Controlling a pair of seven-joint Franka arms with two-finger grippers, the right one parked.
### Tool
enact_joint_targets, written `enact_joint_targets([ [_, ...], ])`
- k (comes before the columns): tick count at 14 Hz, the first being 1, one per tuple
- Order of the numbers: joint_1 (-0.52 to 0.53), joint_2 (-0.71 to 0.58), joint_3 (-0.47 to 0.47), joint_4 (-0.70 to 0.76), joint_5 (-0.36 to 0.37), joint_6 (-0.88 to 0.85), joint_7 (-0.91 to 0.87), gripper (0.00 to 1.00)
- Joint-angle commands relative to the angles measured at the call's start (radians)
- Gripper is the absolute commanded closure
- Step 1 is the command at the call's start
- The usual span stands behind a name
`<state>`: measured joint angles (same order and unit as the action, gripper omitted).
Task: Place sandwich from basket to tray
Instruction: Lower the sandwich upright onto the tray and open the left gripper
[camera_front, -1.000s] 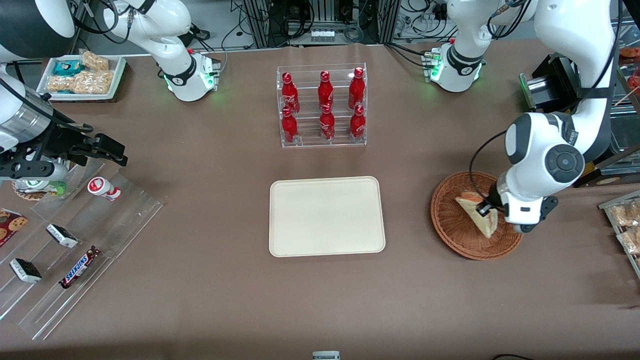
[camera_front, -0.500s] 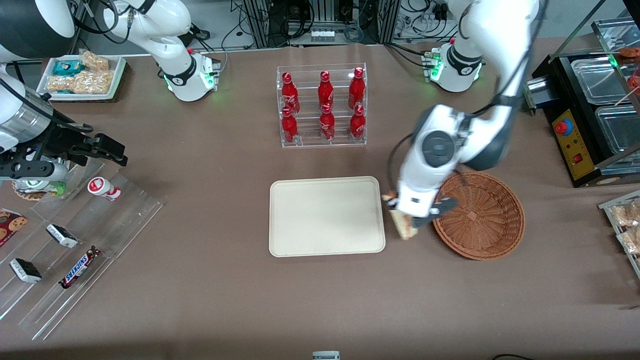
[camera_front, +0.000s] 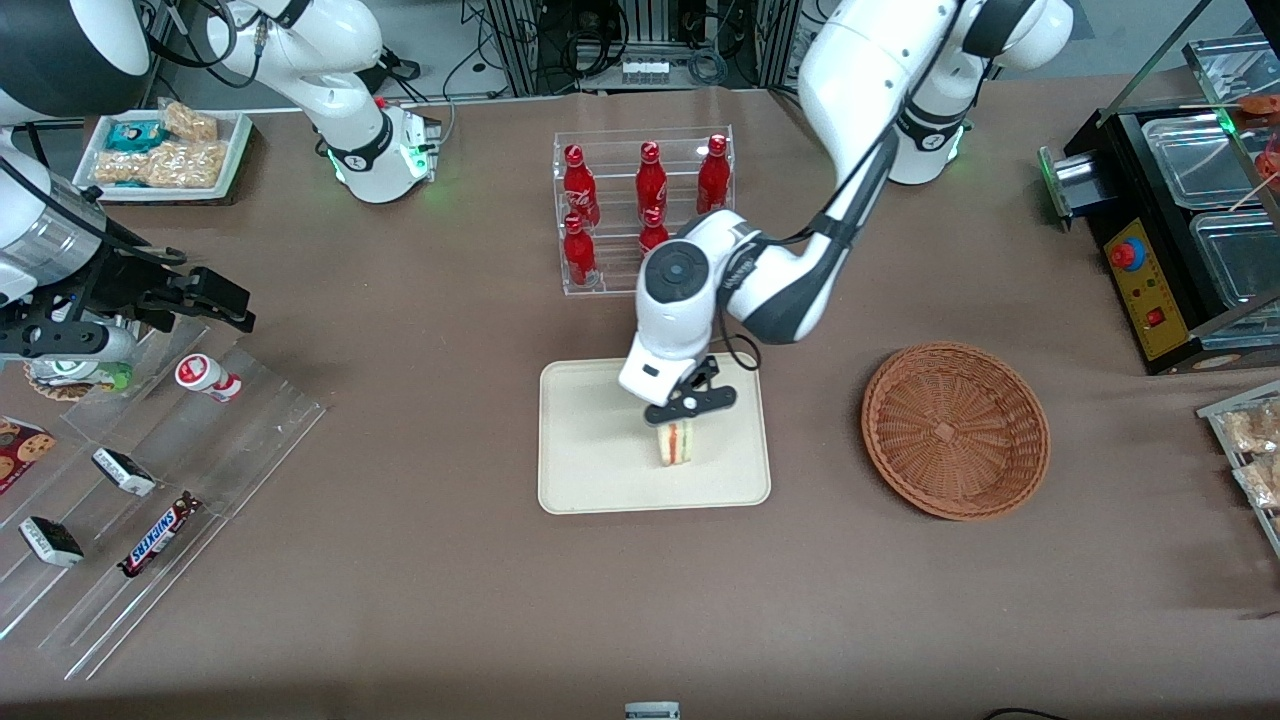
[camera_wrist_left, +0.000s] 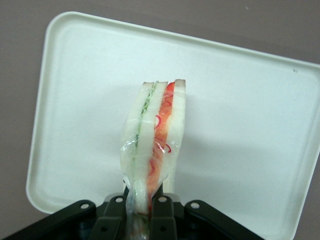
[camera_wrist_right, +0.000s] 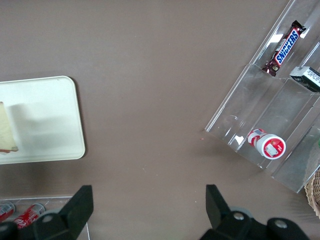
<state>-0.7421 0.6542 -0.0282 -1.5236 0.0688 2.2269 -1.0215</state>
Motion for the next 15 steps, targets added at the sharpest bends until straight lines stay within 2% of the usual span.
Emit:
enact_joint_targets([
  [1,-0.025,0.034,0.016,0.031,0.041,0.023,-0.011,0.9],
  [4,-0.04,0.064,0.017,0.026,0.065,0.071,-0.011,0.8],
  [5,-0.04,0.067,0.017,0.023,0.065,0.086,-0.011,0.67],
  [7,-0.04,0.071,0.017,0.023,0.078,0.091,-0.012,0.0],
  [10,-0.023,-0.014,0.021,0.03,0.074,0.019,-0.006,0.0],
  [13,0.036,-0.141,0.018,0.031,0.063,-0.157,0.006,0.0],
  [15,0.065,-0.218,0.019,0.025,0.059,-0.268,0.094,0.0],
])
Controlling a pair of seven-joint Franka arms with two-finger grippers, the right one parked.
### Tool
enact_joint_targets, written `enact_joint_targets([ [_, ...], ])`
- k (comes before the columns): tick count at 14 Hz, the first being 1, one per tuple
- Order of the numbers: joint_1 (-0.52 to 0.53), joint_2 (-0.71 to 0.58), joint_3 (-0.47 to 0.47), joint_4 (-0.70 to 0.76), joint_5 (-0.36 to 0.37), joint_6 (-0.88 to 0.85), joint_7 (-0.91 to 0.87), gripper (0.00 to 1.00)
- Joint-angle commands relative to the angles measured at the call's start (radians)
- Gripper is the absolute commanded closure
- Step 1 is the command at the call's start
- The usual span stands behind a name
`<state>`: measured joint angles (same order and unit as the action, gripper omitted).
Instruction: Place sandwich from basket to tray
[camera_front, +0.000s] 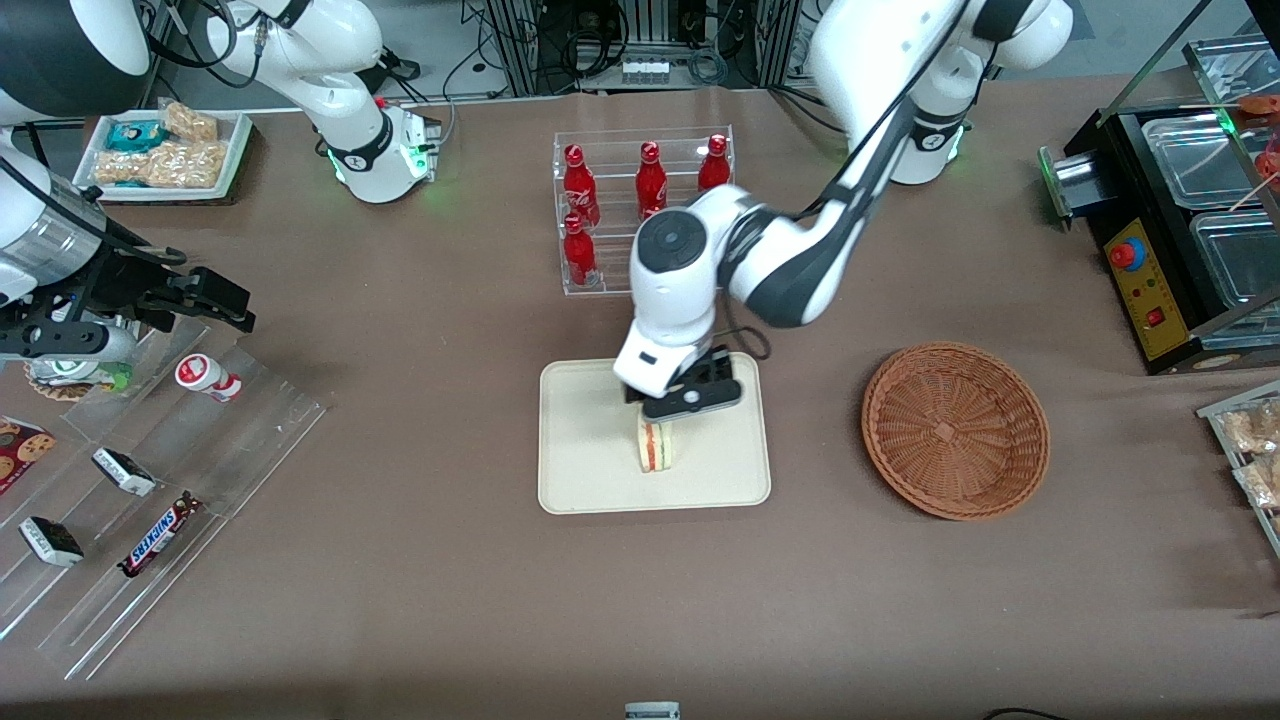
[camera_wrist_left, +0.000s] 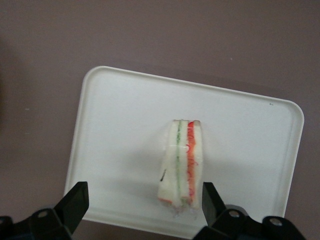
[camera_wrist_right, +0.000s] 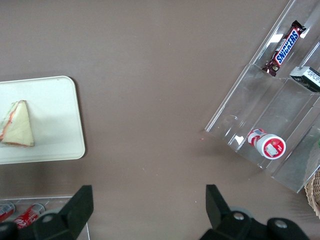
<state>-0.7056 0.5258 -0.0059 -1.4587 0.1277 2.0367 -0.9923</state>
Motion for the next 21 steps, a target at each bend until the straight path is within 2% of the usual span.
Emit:
enact_joint_targets([
  [1,0.046,-0.122,-0.003,-0.045,-0.002,-0.129,0.117,0.0],
  [4,0.162,-0.174,-0.005,-0.066,-0.049,-0.208,0.171,0.0],
  [8,0.329,-0.325,-0.005,-0.236,-0.056,-0.208,0.38,0.0],
  [12,0.458,-0.424,-0.003,-0.321,-0.054,-0.243,0.581,0.0],
  [16,0.586,-0.507,-0.015,-0.316,-0.06,-0.354,0.794,0.0],
  [18,0.655,-0.533,-0.054,-0.298,-0.124,-0.374,0.866,0.0],
  [21,0.656,-0.561,-0.039,-0.252,-0.129,-0.426,0.972,0.0],
])
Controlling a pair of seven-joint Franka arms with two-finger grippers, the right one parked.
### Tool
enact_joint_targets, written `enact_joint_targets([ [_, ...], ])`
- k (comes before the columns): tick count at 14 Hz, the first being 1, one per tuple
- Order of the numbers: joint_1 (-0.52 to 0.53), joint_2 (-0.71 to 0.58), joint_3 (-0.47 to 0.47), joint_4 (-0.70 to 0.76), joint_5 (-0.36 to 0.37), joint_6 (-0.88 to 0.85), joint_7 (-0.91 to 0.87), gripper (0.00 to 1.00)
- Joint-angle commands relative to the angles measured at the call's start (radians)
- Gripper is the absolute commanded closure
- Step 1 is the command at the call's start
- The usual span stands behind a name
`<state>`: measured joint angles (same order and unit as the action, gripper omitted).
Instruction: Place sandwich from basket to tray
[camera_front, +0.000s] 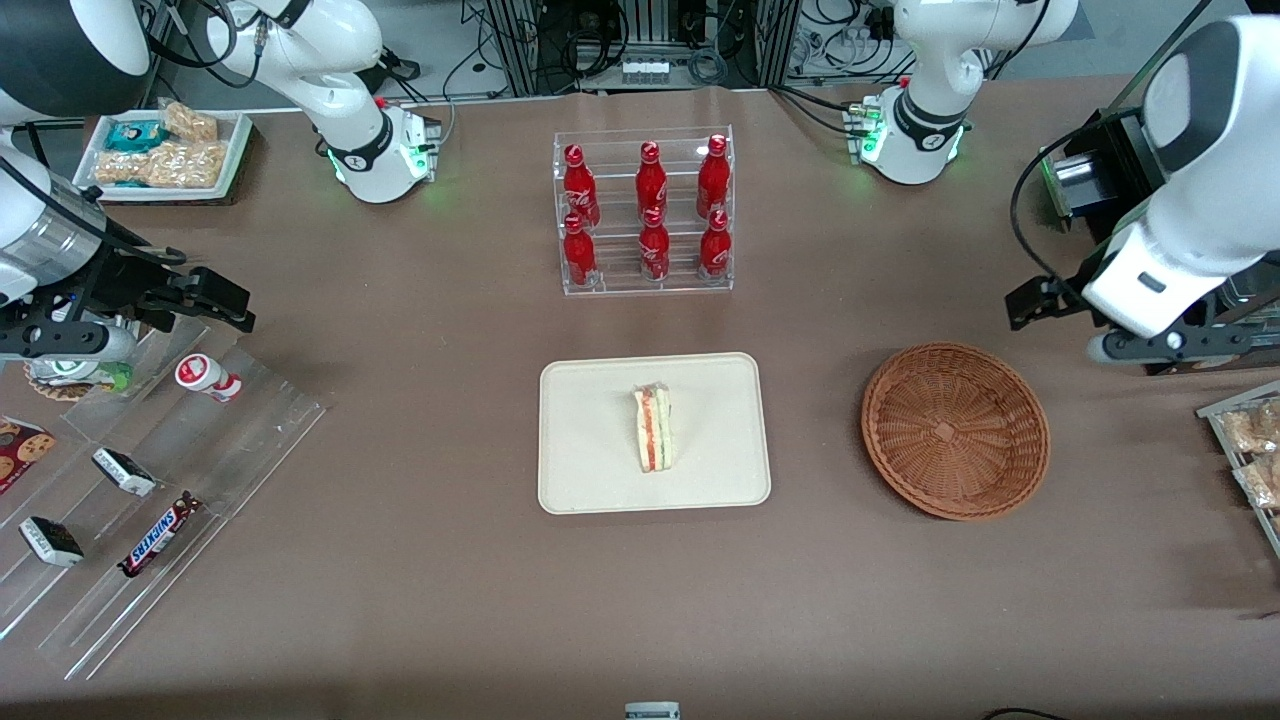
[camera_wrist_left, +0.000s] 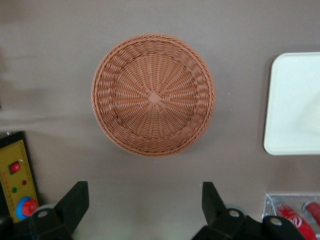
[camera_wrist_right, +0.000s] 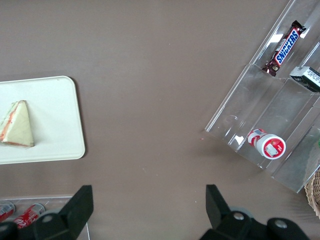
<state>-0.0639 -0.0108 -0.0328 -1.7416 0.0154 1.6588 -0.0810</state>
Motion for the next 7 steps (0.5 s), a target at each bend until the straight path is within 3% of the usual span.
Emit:
enact_joint_targets([
  [1,0.015,-0.024,-0.012,0.056,-0.017,-0.069,0.076,0.0],
  [7,0.013,-0.023,0.013,0.1,-0.038,-0.1,0.176,0.0],
])
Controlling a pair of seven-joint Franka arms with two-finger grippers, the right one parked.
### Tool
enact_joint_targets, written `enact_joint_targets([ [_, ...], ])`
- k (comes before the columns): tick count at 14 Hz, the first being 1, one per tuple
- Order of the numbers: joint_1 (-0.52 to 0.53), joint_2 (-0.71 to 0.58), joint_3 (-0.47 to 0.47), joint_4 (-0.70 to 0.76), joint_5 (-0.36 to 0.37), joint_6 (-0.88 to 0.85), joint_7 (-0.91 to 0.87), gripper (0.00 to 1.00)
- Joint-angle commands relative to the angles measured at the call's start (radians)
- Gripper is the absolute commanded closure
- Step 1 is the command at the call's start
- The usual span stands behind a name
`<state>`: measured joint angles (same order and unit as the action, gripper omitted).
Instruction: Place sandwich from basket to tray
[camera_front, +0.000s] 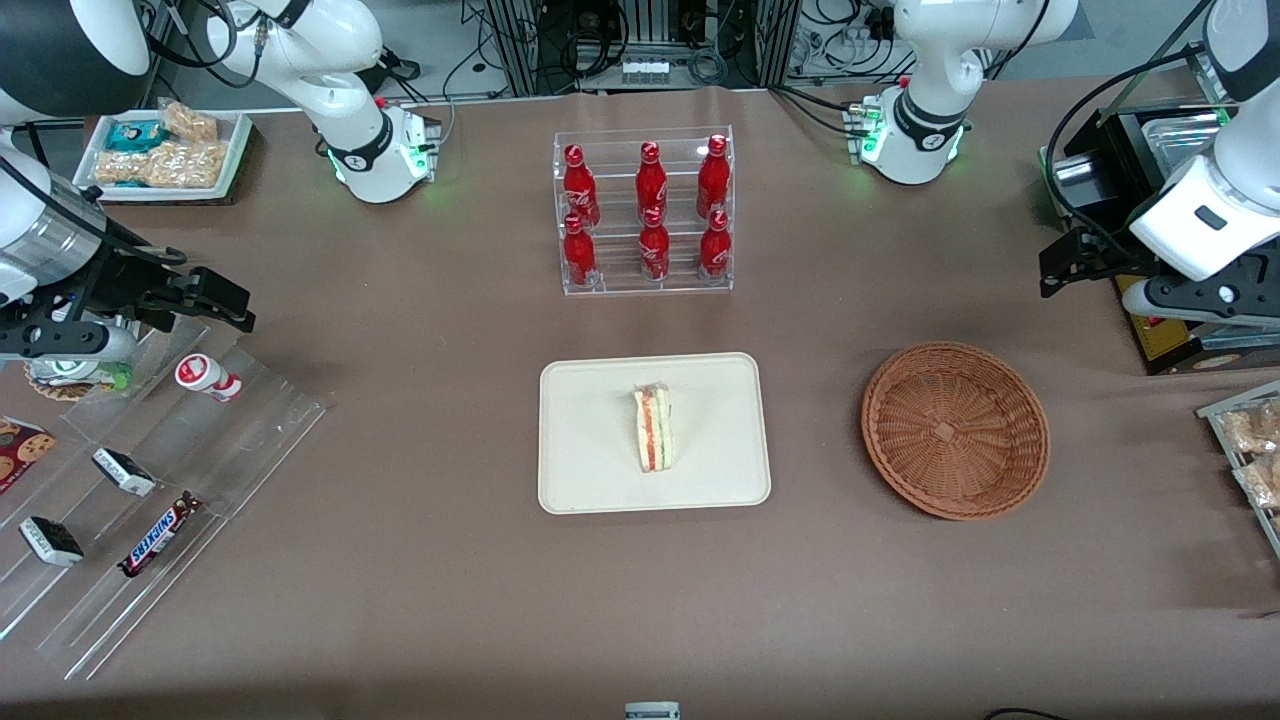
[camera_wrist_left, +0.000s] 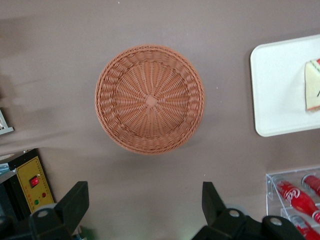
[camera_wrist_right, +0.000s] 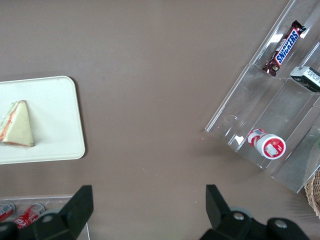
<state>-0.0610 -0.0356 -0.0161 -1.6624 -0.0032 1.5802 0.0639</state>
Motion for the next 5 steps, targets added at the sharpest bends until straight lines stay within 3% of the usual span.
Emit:
enact_joint_targets([
  [1,0.01,0.002,-0.004,0.021,-0.02,-0.026,0.033,0.0],
  [5,0.004,0.008,-0.008,0.013,-0.017,-0.028,0.033,0.0],
])
